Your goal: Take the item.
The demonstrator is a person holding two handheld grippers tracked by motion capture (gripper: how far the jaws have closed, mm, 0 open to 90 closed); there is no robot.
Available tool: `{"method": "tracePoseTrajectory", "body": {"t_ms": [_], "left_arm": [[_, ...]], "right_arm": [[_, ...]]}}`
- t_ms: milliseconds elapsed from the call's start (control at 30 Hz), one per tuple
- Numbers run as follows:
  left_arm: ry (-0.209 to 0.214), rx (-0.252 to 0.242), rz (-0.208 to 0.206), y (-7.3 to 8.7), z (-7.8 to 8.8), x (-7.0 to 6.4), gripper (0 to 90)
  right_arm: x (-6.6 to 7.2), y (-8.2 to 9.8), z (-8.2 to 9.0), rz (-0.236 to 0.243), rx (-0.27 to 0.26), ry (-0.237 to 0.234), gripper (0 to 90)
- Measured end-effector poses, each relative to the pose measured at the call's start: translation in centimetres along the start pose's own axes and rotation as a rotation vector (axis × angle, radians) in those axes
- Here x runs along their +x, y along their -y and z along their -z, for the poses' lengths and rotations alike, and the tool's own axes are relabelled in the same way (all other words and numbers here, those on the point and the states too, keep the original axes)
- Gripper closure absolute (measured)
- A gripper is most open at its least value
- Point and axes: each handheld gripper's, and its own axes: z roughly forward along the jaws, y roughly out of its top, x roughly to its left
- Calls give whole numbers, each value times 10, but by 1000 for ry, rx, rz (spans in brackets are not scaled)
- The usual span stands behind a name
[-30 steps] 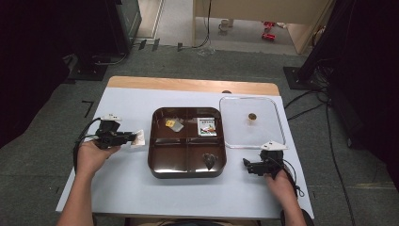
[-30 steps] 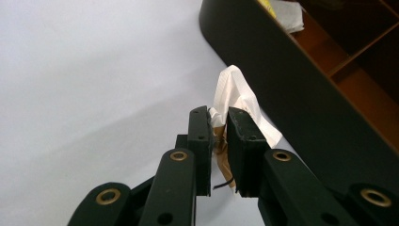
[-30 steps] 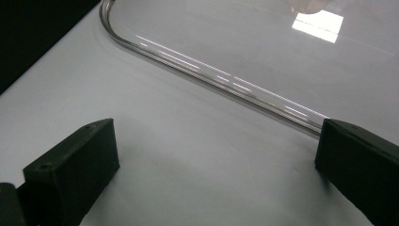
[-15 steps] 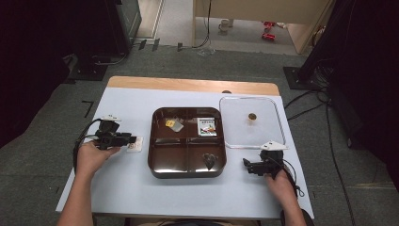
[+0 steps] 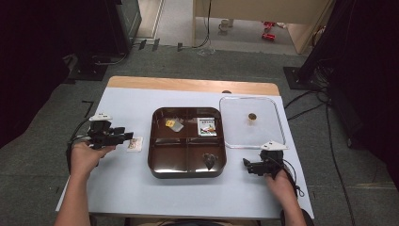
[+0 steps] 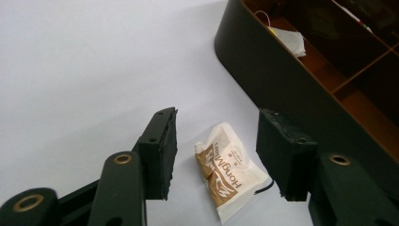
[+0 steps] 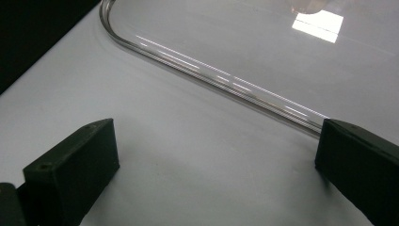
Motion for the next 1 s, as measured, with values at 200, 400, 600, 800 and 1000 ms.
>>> {"method": "tracePoseTrajectory", "body": {"t_ms": [200, 400, 600, 800, 1000], "left_arm": [[-15, -27, 20, 4, 8, 7, 461], [-41, -52, 39, 9, 14, 15, 430], [-81, -55, 17, 14, 15, 21, 412], [-123, -39, 25, 19, 13, 28, 401], [-144, 0, 48, 25, 9, 37, 399]], "right_arm": [[0, 0, 0, 0, 0, 0, 0], [0, 0, 0, 0, 0, 0, 0], [0, 0, 0, 0, 0, 0, 0], [0, 0, 0, -1, 0, 0, 0], [0, 0, 0, 0, 0, 0, 0]]}}
